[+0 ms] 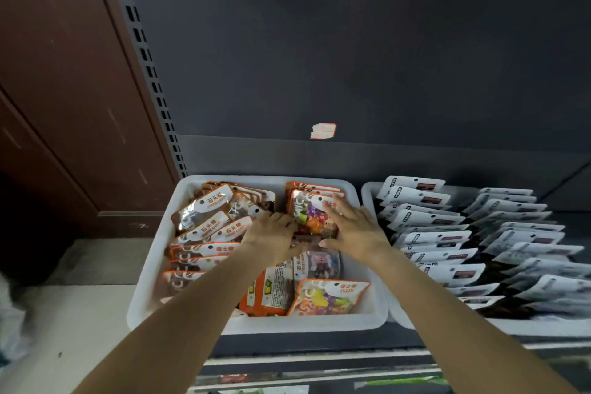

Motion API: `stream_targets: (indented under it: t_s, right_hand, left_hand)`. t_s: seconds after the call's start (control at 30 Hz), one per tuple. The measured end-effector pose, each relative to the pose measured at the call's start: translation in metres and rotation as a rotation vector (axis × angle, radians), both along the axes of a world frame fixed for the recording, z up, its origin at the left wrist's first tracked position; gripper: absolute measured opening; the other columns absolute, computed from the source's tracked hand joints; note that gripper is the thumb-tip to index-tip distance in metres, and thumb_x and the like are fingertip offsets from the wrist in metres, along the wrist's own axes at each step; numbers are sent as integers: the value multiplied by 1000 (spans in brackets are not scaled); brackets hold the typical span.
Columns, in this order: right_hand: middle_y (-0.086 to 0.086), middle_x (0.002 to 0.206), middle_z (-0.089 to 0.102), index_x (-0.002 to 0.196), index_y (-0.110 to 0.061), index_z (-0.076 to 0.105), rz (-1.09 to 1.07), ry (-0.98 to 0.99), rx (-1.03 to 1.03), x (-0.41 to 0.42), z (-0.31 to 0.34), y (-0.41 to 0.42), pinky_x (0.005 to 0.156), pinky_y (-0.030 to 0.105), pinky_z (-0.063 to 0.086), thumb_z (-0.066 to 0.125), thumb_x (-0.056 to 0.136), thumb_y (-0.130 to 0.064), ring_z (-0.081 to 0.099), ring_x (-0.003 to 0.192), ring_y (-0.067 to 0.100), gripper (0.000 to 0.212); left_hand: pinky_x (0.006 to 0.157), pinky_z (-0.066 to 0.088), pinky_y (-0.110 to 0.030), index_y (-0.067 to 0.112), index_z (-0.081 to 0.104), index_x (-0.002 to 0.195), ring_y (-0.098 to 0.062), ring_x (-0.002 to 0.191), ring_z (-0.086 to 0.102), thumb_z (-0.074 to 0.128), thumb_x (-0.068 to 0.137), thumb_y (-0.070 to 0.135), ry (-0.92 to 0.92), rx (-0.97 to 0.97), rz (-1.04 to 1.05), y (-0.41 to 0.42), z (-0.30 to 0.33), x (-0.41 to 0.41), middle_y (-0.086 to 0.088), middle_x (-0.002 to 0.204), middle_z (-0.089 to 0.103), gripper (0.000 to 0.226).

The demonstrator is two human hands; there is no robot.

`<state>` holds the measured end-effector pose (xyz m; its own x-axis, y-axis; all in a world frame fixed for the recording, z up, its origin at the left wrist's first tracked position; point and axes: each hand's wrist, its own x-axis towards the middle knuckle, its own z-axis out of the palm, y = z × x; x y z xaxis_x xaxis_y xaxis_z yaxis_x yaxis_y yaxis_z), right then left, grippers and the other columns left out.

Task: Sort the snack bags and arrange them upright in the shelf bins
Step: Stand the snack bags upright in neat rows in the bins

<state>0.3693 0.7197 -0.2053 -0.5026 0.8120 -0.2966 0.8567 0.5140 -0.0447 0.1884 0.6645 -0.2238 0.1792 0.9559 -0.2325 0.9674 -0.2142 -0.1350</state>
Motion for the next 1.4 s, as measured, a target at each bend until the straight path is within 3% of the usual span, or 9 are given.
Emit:
stream_targets:
  t_s: [0.17, 0.23, 0.5, 0.77, 1.0, 1.13, 1.27, 1.33, 1.4]
  right_hand:
    - [-4, 154, -27, 149, -32, -15, 3, -64, 29, -2, -5, -4, 115, 39, -10, 48, 82, -70, -22, 143, 11, 99]
    - [-4, 154, -28, 148, -32, -17, 6, -75, 40, -1, -7, -5, 115, 39, -11, 48, 81, -70, -23, 142, 11, 100]
    - [-3, 154, -28, 148, -31, -16, -1, -73, 79, -1, -11, -5, 116, 39, -10, 47, 81, -72, -22, 143, 12, 101]
    - [-2, 154, -28, 149, -31, -13, 6, -74, 84, -2, -11, -5, 116, 40, -9, 48, 81, -70, -22, 143, 12, 99]
    - [-2, 157, -20, 149, -30, -12, 12, -101, 69, -2, -7, -8, 117, 40, -9, 47, 84, -67, -20, 144, 14, 96]
    - [-3, 158, -17, 150, -30, -10, 10, -61, 53, -1, -6, -8, 117, 40, -9, 48, 86, -64, -18, 144, 13, 93]
    - [-3, 160, 0, 151, -29, 6, -1, 111, -4, 0, 0, -7, 119, 40, 0, 52, 89, -54, 0, 147, 15, 82]
    - [2, 152, 31, 145, -22, 33, -72, 278, -19, 1, 3, -6, 115, 38, 22, 56, 90, -43, 30, 139, 21, 63]
    - [10, 126, 59, 125, -11, 56, -192, 456, 7, 2, 7, -5, 94, 37, 44, 55, 93, -32, 56, 113, 25, 38]
  left_hand:
    - [117, 0, -42, 20, 9, 152, -21, 147, 0, 12, 93, 65, 66, -149, 20, -2, -12, -5, -3, 159, 12, 75]
    - [118, -2, -44, 21, 4, 152, -22, 147, -3, 10, 92, 66, 87, -178, 26, -1, -17, -6, -3, 160, 9, 76]
    - [110, 23, -41, 16, 47, 134, -24, 126, 41, 26, 95, 59, -22, 0, -20, 3, -19, -10, -5, 131, 54, 61]
    - [106, 27, -39, 21, 55, 123, -22, 120, 45, 28, 97, 55, -115, -21, 76, 9, -16, -8, -2, 120, 59, 51]
    - [105, 27, -37, 27, 57, 118, -22, 115, 46, 50, 96, 21, -157, 34, 189, 13, -15, 0, -2, 115, 59, 24]
    - [106, 26, -36, 30, 59, 110, -18, 114, 48, 49, 96, 21, -295, 109, 216, 10, -8, 0, 2, 114, 61, 19]
    - [105, 26, -37, 27, 61, 108, -19, 117, 48, 47, 98, 25, -467, 244, 266, 6, 9, -4, 5, 115, 62, 17]
    - [105, 33, -39, 24, 63, 106, -19, 113, 53, 51, 96, 23, -568, 347, 276, 8, 22, -5, 4, 111, 63, 15]
    - [98, 44, -39, 18, 66, 102, -20, 101, 61, 56, 94, 20, -707, 400, 246, 11, 33, -4, 1, 106, 65, 14]
